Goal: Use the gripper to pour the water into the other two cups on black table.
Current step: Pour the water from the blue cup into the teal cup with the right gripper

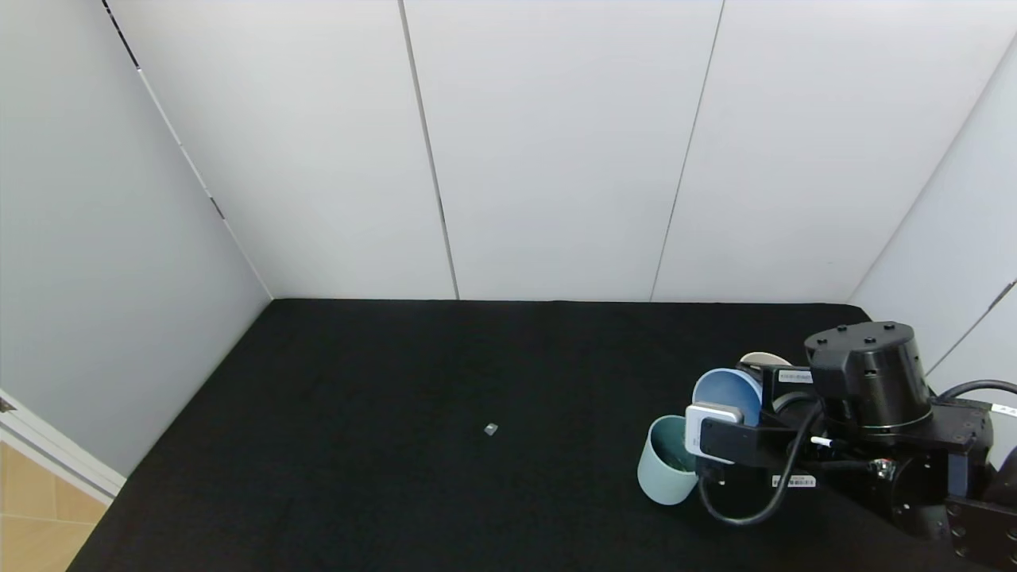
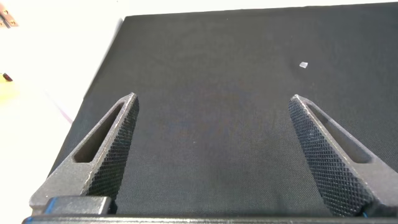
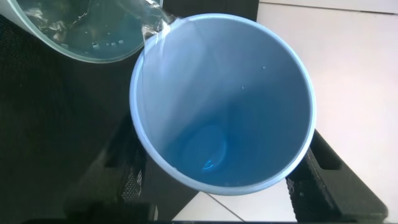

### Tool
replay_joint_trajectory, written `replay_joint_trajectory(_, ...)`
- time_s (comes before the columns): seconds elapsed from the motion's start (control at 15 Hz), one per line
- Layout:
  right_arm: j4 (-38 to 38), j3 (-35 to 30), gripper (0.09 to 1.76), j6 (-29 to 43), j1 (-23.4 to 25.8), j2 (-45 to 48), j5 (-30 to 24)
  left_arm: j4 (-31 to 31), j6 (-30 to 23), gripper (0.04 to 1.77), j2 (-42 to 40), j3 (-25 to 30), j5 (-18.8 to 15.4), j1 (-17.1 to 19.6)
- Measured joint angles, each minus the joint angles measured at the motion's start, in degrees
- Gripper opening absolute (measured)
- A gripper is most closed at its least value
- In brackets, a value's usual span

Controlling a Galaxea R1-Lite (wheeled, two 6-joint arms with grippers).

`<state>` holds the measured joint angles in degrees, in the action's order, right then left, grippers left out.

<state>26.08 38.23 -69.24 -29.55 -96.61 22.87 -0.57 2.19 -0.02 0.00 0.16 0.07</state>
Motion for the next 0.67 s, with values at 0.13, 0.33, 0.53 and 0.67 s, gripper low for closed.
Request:
replay_joint_trajectory(0.13, 0.0, 0.1, 1.28, 0.0, -0.5, -0.3, 0.5, 0.0, 0.0, 1.72, 0.0, 0.0, 0.0, 0.0)
replay_joint_trajectory(0.33, 0.0, 0.2, 1.28, -0.2, -0.9, -0.6, 0.6, 0.0, 0.0, 1.72, 0.0, 0.0, 0.0, 0.0)
replay_joint_trajectory(0.53, 0.0, 0.2, 1.28, -1.3, -0.9, -0.7, 0.6, 0.0, 0.0, 1.72, 0.0, 0.0, 0.0, 0.0)
replay_joint_trajectory(0.67, 0.0, 0.2, 1.28, -2.1, -0.8, -0.6, 0.6, 0.0, 0.0, 1.72, 0.0, 0.0, 0.0, 0.0)
